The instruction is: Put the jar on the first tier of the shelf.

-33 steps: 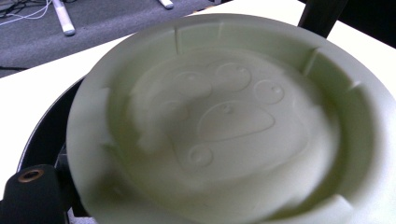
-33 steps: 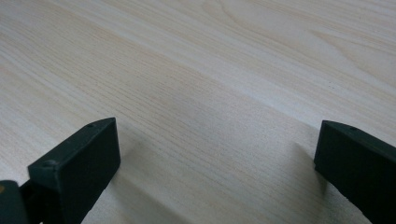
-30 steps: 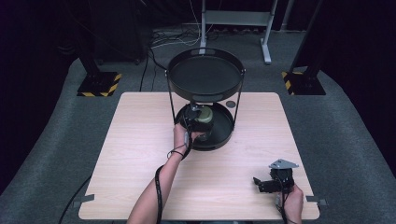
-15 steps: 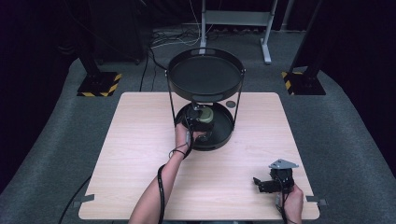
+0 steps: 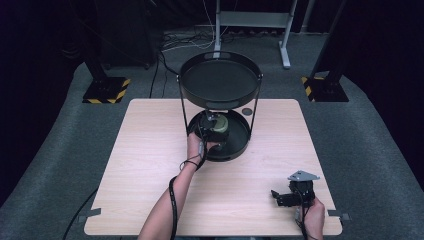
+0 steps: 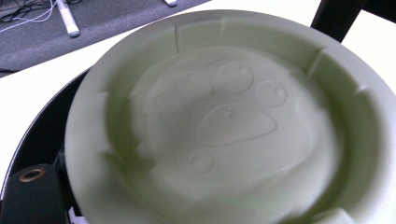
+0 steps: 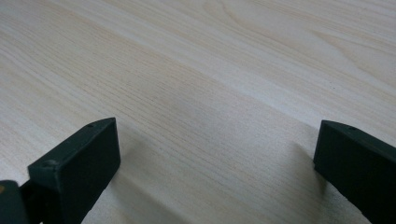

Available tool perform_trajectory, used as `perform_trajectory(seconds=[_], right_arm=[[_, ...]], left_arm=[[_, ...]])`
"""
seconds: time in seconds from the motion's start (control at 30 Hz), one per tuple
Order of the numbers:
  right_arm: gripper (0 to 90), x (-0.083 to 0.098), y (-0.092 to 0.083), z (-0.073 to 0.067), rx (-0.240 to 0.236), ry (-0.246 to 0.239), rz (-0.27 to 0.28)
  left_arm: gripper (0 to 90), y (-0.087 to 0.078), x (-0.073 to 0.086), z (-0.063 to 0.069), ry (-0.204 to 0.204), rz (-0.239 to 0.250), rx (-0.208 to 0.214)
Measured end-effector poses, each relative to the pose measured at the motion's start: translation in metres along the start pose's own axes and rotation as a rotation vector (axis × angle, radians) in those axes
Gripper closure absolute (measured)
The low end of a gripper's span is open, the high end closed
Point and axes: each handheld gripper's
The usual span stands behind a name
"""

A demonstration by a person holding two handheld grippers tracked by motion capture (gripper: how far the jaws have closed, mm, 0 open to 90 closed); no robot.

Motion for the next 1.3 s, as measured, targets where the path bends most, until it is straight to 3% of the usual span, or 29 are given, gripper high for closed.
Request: perform_trajectory(seconds=[0.9, 1.0, 1.1, 1.23, 1.3], right_arm=[[0.0, 0.0, 0.0, 0.0, 0.0, 0.0, 0.0], [0.0, 0.0, 0.0, 0.0, -0.001, 0.0, 0.0], [0.0, 0.0, 0.0, 0.0, -0.002, 0.001, 0.0], [0.0, 0.0, 0.0, 0.0, -0.003, 0.0, 0.0], [0.0, 0.0, 0.0, 0.0, -0.003, 0.0, 0.0]], left_arm=[[10.7, 0.001, -0.001, -0.001, -0.01, -0.001, 0.0], [0.9, -0.002, -0.003, -0.001, -0.046, -0.016, 0.002], [0.0, -0.007, -0.002, -0.002, -0.061, -0.039, 0.008], [0.0, -0.017, -0.001, -0.007, -0.041, -0.04, 0.032], [0.0, -0.022, 0.0, -0.008, -0.027, -0.06, 0.025]])
Point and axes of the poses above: each handheld gripper's, and its own axes: y roughly forward along the jaws, x roughly out of its underside, z roughly to its right, and after that the axes turned 2 degrees about -y, right-handed
